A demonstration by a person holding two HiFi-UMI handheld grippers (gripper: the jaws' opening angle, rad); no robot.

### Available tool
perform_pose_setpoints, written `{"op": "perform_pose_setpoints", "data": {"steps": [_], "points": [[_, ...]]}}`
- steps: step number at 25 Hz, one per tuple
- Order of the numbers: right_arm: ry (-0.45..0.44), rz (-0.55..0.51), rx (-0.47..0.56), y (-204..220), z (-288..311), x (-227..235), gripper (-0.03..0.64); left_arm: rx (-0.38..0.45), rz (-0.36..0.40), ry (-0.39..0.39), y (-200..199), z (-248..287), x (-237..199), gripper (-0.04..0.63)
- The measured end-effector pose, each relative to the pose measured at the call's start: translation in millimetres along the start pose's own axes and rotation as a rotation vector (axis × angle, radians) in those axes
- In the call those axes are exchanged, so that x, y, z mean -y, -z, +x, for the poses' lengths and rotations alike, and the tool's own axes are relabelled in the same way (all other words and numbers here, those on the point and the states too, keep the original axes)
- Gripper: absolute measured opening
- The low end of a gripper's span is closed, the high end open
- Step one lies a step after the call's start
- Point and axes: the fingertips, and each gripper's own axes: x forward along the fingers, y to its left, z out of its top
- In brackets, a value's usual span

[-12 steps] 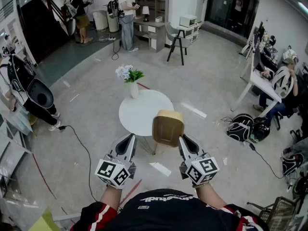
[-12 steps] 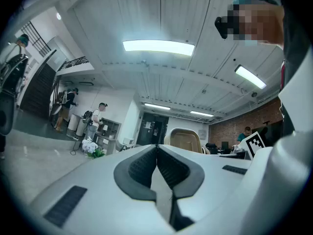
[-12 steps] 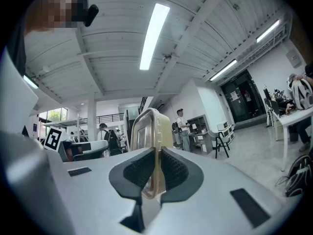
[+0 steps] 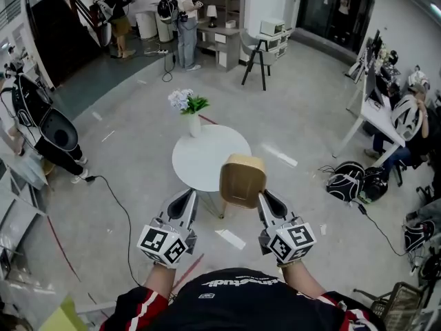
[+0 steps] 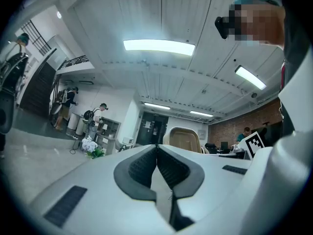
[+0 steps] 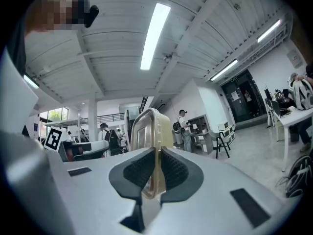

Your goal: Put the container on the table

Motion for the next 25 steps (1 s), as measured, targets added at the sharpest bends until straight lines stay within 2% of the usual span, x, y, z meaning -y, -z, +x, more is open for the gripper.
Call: {"op": "perform_pose_setpoints", "data": {"steps": [19,25], "points": [[-0.007,0.059,-0.001,12,3,-19,0.054,-0.006,-0.007,0.004,2,-16,-8,0.025],[0.005,0.077,0.004,18,16,-44,0.055,-0.007,-0.014,0.024,-5,-31,-29,0.025]]}}
